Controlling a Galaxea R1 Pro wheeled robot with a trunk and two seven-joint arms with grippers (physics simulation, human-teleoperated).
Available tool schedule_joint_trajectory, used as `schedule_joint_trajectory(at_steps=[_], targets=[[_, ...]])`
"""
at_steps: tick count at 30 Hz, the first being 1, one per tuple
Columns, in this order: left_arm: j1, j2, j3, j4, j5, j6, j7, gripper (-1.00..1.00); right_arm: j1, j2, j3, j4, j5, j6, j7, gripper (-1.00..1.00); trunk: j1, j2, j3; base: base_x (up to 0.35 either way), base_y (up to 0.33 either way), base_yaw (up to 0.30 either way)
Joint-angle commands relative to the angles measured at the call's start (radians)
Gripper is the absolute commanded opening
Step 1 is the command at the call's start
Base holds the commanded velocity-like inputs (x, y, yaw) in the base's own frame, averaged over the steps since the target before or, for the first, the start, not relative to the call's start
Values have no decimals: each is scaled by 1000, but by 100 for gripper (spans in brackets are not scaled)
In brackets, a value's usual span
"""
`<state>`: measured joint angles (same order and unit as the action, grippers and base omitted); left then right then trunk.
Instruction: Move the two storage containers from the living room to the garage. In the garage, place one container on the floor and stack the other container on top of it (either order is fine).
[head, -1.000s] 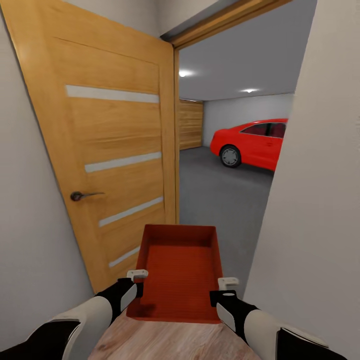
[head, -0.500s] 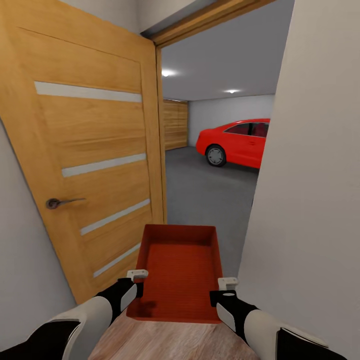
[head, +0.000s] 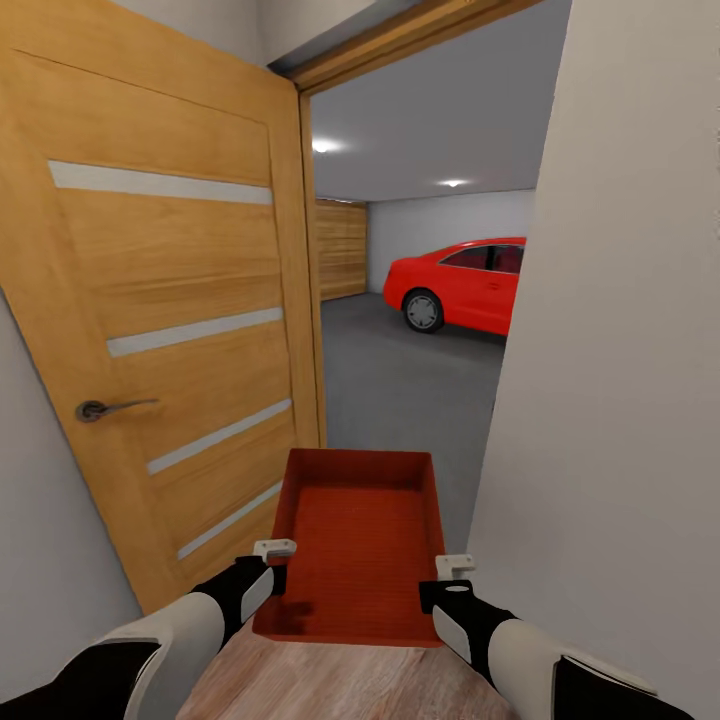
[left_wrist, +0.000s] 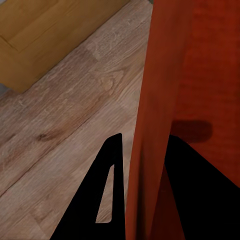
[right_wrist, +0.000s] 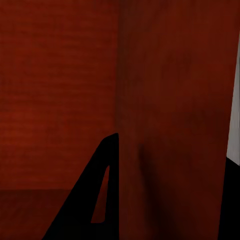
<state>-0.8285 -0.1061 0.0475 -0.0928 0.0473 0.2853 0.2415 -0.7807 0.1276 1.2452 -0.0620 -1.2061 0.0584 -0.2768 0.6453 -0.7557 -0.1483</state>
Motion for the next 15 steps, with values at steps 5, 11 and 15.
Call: schedule_joint_trajectory(at_steps=[5, 11, 15], targets=[[0, 0, 2, 2, 9, 6, 7, -100, -2, -2, -3, 21, 22, -8, -12, -100, 0, -1, -2, 22, 22, -20], [0, 0, 2, 2, 9, 7, 7, -100, -2, -2, -4, 21, 22, -8, -12, -100, 0, -1, -2, 166, 204, -2], [0, 0, 2, 2, 9, 6, 7, -100, -2, -3, -4, 21, 22, -8, -12, -100, 0, -1, -2, 201, 254, 0]])
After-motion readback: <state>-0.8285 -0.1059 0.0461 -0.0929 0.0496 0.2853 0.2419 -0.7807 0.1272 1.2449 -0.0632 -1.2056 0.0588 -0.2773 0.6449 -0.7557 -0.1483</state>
